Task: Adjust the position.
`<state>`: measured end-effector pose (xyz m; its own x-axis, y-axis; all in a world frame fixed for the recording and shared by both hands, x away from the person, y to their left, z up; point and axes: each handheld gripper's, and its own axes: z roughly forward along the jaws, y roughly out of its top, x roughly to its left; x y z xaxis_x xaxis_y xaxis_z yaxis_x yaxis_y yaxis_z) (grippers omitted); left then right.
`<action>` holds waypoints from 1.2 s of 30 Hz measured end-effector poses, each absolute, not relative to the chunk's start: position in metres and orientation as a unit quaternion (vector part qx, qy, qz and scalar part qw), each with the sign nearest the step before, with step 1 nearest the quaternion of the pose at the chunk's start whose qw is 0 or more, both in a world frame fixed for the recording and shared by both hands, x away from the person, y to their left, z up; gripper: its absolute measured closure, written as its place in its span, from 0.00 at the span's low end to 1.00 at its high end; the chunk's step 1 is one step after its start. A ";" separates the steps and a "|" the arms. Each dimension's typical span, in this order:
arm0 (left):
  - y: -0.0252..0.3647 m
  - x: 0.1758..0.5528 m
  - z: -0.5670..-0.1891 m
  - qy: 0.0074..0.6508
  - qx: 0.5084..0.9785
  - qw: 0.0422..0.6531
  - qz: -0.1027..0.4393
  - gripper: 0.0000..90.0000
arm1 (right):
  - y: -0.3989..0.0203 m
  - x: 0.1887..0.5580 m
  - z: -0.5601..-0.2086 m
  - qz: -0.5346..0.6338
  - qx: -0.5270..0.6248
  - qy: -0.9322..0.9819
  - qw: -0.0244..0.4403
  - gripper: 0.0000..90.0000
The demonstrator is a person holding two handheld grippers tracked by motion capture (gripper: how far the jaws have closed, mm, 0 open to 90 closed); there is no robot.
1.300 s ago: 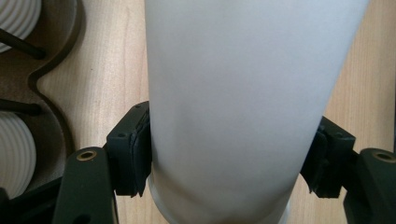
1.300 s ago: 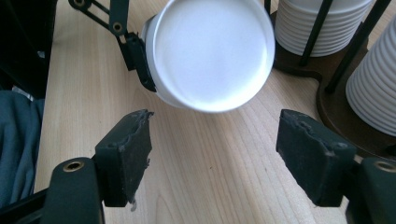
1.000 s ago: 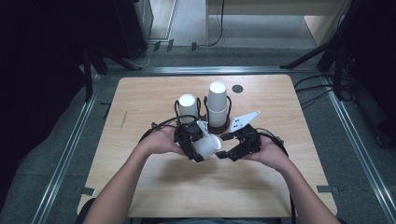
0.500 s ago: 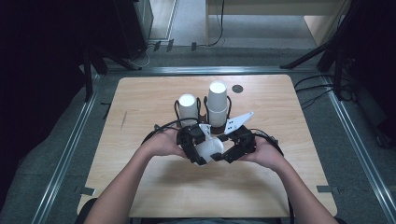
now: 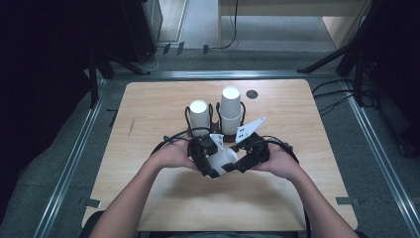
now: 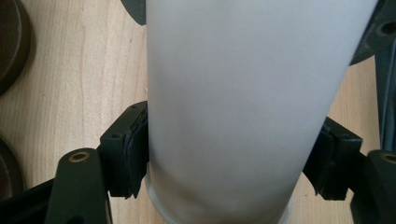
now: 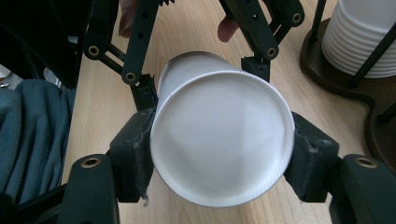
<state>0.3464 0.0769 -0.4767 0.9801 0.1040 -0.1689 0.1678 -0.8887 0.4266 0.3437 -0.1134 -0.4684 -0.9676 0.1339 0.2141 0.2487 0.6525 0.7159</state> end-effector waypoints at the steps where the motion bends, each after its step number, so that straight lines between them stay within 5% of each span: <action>1: 0.077 0.346 -0.477 0.071 0.968 0.230 -0.066 0.29 | -0.114 0.343 -0.468 -0.402 -0.106 -0.907 0.071 0.38; 12: 0.084 0.344 -0.475 0.098 0.955 0.275 -0.042 0.11 | -0.124 0.346 -0.464 -0.415 -0.120 -0.900 0.063 0.38; 36: 0.102 0.341 -0.482 0.152 0.895 0.417 -0.043 0.15 | -0.142 0.348 -0.450 -0.472 -0.140 -0.867 0.072 0.38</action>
<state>0.3410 0.1017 -0.4818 0.9502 0.2365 -0.2030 0.3076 -0.6063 0.7333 0.3478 -0.1419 -0.4499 -0.9504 0.1758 0.2566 0.3109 0.5145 0.7992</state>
